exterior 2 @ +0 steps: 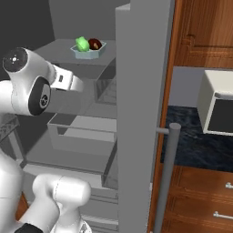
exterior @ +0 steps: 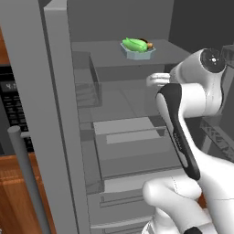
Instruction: Place the tupperware containing the steak and corn meal in the microwave. Close the microwave door and press the start button to reheat the meal.
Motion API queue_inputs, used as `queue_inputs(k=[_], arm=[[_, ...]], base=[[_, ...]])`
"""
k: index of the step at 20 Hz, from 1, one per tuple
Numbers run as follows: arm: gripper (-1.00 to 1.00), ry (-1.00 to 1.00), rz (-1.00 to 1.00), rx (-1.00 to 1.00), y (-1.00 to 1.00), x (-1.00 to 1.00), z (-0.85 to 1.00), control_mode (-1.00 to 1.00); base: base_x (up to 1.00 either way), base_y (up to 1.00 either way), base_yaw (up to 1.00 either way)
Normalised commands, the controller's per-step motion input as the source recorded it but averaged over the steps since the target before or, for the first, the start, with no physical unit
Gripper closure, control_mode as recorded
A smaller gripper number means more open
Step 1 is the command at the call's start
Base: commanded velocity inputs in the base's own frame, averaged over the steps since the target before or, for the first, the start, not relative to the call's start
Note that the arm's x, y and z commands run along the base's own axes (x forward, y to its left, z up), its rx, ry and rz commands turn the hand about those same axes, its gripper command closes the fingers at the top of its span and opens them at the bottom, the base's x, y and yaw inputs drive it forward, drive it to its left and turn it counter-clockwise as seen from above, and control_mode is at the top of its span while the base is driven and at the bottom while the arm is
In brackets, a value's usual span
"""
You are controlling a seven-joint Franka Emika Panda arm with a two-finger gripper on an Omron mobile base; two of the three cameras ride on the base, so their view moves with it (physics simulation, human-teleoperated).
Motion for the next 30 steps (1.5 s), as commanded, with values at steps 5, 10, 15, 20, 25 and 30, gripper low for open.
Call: queue_inputs(k=[5,10,15,20,25,30], arm=[[-1.00,-0.02,-0.01,0.12,-0.36,0.14,0.62,-1.00],[-1.00,0.08,0.00,0.06,-0.12,0.18,0.22,-1.00],[-1.00,0.06,0.04,0.07,-0.19,0.16,0.23,-1.00],[-1.00,-0.20,-0.01,0.00,0.00,0.02,0.01,-1.00],[-1.00,-0.19,-0.02,0.00,-0.05,0.32,0.16,-1.00],[-1.00,-0.04,0.00,0.00,-0.02,0.62,0.07,-1.00]], base=[[0.00,0.00,0.00],[0.00,0.00,0.00],[0.00,0.00,0.00],[0.00,0.00,0.00],[0.00,0.00,0.00],[0.00,0.00,0.00]])
